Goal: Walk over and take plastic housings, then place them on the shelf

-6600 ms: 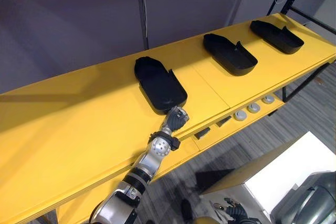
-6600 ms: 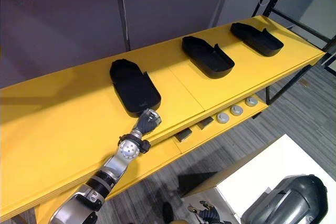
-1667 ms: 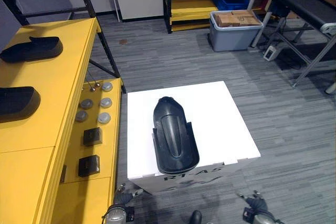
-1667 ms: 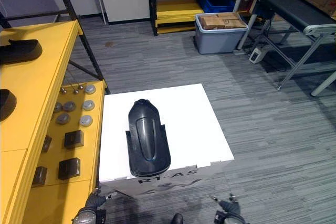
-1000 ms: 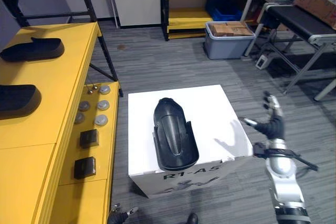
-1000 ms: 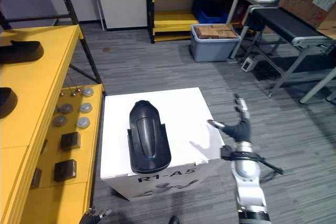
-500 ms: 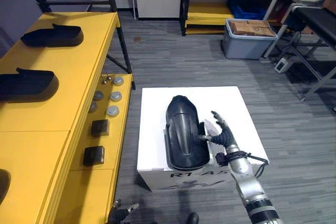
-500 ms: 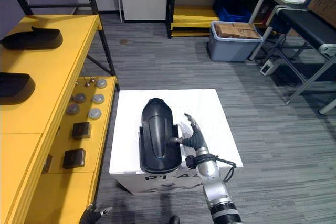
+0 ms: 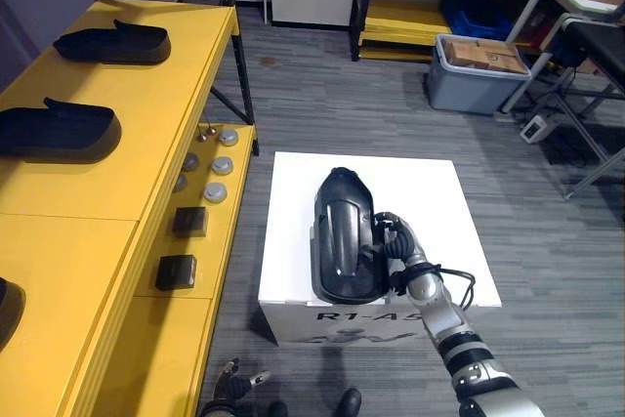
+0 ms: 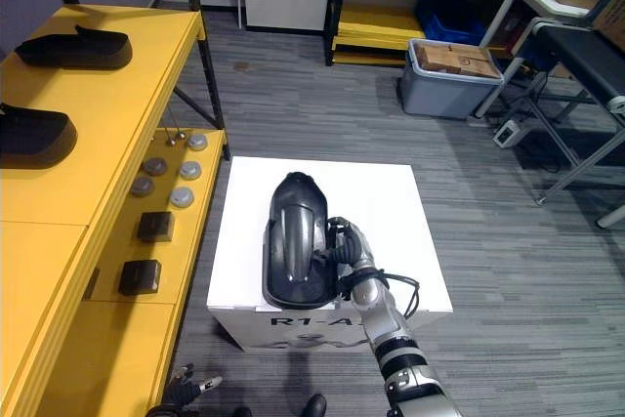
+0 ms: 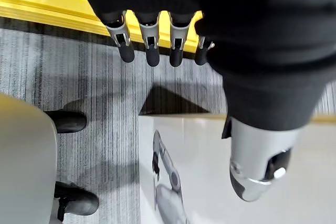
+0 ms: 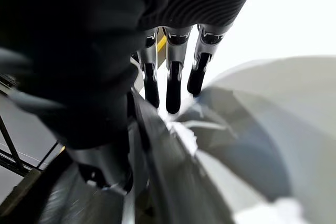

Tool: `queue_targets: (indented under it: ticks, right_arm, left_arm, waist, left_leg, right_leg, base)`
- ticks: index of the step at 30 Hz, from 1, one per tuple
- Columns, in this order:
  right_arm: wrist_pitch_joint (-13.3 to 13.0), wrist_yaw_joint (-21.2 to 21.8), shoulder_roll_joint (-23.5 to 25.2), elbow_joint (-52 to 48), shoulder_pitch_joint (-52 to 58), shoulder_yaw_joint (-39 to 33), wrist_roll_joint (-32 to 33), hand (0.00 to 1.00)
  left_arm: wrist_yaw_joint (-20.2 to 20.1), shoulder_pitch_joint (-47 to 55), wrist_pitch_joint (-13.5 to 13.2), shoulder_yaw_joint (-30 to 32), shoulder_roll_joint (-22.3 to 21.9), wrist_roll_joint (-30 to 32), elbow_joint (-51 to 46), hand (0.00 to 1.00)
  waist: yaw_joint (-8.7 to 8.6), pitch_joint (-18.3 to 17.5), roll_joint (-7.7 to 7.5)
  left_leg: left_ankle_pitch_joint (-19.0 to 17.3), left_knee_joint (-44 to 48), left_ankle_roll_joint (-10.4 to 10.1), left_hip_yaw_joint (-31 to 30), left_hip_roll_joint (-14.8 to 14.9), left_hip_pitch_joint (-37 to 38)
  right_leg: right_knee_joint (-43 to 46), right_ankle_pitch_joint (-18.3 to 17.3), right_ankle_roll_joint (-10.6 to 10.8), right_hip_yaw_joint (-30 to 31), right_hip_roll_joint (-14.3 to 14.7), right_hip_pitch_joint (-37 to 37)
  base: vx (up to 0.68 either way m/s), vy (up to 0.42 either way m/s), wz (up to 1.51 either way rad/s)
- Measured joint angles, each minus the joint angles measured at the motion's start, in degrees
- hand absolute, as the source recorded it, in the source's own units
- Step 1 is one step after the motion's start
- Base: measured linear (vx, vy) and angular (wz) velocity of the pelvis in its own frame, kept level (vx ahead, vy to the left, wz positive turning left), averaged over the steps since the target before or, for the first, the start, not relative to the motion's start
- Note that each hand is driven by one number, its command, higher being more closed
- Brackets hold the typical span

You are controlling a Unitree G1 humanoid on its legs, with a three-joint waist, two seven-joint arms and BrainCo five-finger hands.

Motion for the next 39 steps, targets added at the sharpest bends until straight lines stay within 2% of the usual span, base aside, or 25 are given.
queue_targets:
  ticks: [5,14,19,22,25,28,29,31,32,34,39]
  right_arm:
    - [0.72,0.14,-0.22,2.22,-2.21,0.05,0.63,1.0]
    - [2.84,1.09,0.37,0.4,-2.42,0.16,1.35,1.0]
    - [3.44,0.77,1.34,-8.59,3.92,-0.38,1.47,1.0]
    - [3.44,-0.45,3.26,-14.16,7.09,-3.91,1.43,1.0]
    - [3.38,-3.06,3.5,-21.96,10.02,-7.15,1.29,1.0]
    - [2.91,-5.48,3.49,-30.45,12.63,-9.81,0.34,1.0]
    - [2.82,-5.6,3.51,-31.06,12.85,-9.99,0.12,1.0]
    - [2.58,-6.39,3.94,-34.72,13.55,-10.93,-0.52,1.0]
    - [2.57,-6.49,4.08,-35.0,13.55,-11.1,-0.63,1.0]
    - [2.55,-6.87,4.66,-36.6,13.57,-11.08,-1.34,1.0]
    - [2.51,-7.18,5.06,-39.74,13.57,-11.12,-1.28,1.0]
  left_arm:
    - [0.01,-0.39,0.24,-0.39,0.01,0.08,0.05,0.0]
    - [1.08,-0.42,0.35,-0.77,0.2,0.0,-0.13,0.0]
    - [1.44,0.68,0.34,0.31,0.0,0.0,-2.83,0.0]
    - [1.92,1.99,0.31,0.63,-0.15,-0.09,-6.61,0.0]
    - [2.42,4.35,0.09,1.6,-0.8,-0.12,-15.42,0.0]
    - [3.32,7.21,-0.27,2.56,-2.37,-0.18,-28.83,0.0]
    - [3.4,7.42,-0.29,2.56,-2.56,-0.18,-29.96,0.0]
    - [3.54,9.15,-0.95,2.54,-4.34,-0.43,-40.63,0.0]
    - [3.55,9.22,-1.07,2.54,-4.45,-0.43,-41.68,0.0]
    - [3.58,9.66,-1.78,2.41,-5.48,-0.46,-49.81,0.0]
    - [4.31,9.45,-4.4,0.06,-6.35,-0.45,-61.45,0.0]
  waist:
    - [0.67,0.0,-0.06]
    - [0.79,0.16,-0.43]
    - [0.82,0.18,-0.45]
    - [0.75,0.18,-0.44]
    - [0.72,0.17,-0.41]
    - [0.72,0.19,-0.24]
    - [0.74,0.18,-0.21]
    - [0.72,0.05,0.22]
    - [0.73,0.06,0.3]
    - [0.71,-0.02,1.01]
    - [0.72,-0.92,2.65]
  left_leg:
    - [0.03,-0.43,-0.04,0.07,0.13,0.19]
    - [-0.19,-0.36,-0.37,1.88,-0.01,1.07]
    - [-0.58,0.5,-0.96,2.23,0.04,0.83]
    - [-0.82,1.25,-1.3,2.24,0.05,0.68]
    - [-0.84,1.41,-1.32,2.14,0.1,0.69]
    - [-0.99,1.49,-1.08,1.61,0.3,0.5]
    - [-1.0,1.49,-1.07,1.58,0.33,0.49]
    - [-0.98,1.5,-1.04,1.51,0.48,0.46]
    - [-0.98,1.49,-1.04,1.51,0.49,0.46]
    - [-0.93,1.5,-0.97,1.5,0.58,0.44]
    - [-0.87,1.5,-0.91,1.51,0.55,0.49]
  right_leg:
    - [0.03,-0.07,0.01,0.05,0.16,-0.06]
    - [0.05,-0.05,0.03,1.69,-0.22,0.27]
    - [0.06,-0.05,0.03,1.95,-0.21,0.33]
    - [0.06,-0.05,0.03,2.01,-0.23,0.48]
    - [0.05,-0.05,0.03,1.93,-0.21,0.6]
    - [0.05,-0.15,0.11,1.73,-0.05,0.6]
    - [0.05,-0.15,0.11,1.72,-0.03,0.6]
    - [0.05,-0.16,0.1,1.69,0.12,0.61]
    - [0.05,-0.16,0.1,1.68,0.14,0.61]
    - [0.06,-0.2,0.04,1.65,0.22,0.61]
    - [0.06,-0.28,-0.02,1.55,0.18,0.7]
  base:
    - [0.04,0.008,0.0]
    - [0.02,0.021,-0.08]
    - [0.0,0.001,-0.02]
    - [0.0,0.0,0.0]
    - [0.0,0.0,0.0]
    - [-0.03,-0.007,0.04]
    - [-0.02,-0.009,0.04]
    - [0.0,0.0,0.0]
    - [0.0,0.0,0.0]
    - [0.0,0.0,0.0]
    - [0.01,0.004,0.0]
